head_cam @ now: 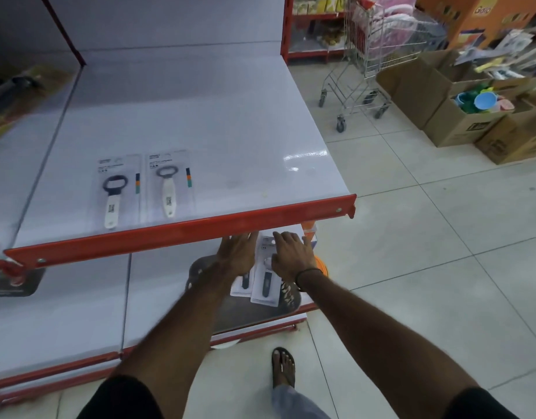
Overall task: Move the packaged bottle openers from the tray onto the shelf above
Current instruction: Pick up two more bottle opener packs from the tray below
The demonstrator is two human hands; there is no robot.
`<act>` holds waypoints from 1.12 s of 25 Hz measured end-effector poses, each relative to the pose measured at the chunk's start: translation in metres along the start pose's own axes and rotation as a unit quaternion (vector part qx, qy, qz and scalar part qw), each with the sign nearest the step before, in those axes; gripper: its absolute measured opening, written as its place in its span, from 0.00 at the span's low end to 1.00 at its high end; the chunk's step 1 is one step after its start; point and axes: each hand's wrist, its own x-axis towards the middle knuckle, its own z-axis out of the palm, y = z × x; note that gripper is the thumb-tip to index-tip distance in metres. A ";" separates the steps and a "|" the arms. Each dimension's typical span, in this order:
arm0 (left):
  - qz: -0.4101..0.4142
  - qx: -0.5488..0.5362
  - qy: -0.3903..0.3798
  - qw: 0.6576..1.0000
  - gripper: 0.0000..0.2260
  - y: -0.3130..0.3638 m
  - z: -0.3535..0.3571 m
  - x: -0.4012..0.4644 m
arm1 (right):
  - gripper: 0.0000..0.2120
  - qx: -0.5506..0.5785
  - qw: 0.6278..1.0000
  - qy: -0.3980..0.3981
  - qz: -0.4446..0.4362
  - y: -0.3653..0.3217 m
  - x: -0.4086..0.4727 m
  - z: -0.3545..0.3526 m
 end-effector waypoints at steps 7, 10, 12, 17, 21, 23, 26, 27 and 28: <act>-0.043 -0.099 0.039 0.993 0.13 0.001 -0.040 -0.023 | 0.14 0.027 0.993 0.108 -0.035 -0.015 -0.014 -0.021; -0.036 -0.112 0.006 0.993 0.15 0.000 -0.054 -0.052 | 0.12 0.052 0.991 0.110 -0.051 -0.026 -0.036 -0.027; -0.020 -0.125 0.009 0.992 0.14 -0.001 -0.064 -0.083 | 0.13 0.045 0.988 0.130 -0.076 -0.035 -0.062 -0.027; 0.018 -0.081 0.096 0.992 0.19 0.001 -0.100 -0.149 | 0.16 -0.033 0.962 0.229 -0.145 -0.047 -0.111 -0.060; 0.066 -0.074 0.213 0.972 0.21 -0.004 -0.160 -0.190 | 0.13 -0.054 0.917 0.349 -0.184 -0.074 -0.139 -0.114; 0.081 -0.084 0.277 0.954 0.22 -0.004 -0.196 -0.200 | 0.11 -0.014 0.894 0.399 -0.204 -0.088 -0.144 -0.147; 0.070 -0.137 0.352 0.923 0.19 -0.011 -0.248 -0.197 | 0.11 0.042 0.863 0.453 -0.220 -0.102 -0.143 -0.201; 0.064 -0.165 0.362 0.915 0.18 -0.015 -0.261 -0.190 | 0.11 0.052 0.858 0.463 -0.219 -0.105 -0.139 -0.218; 0.056 -0.185 0.368 0.910 0.19 -0.019 -0.274 -0.180 | 0.10 0.057 0.855 0.469 -0.215 -0.105 -0.132 -0.234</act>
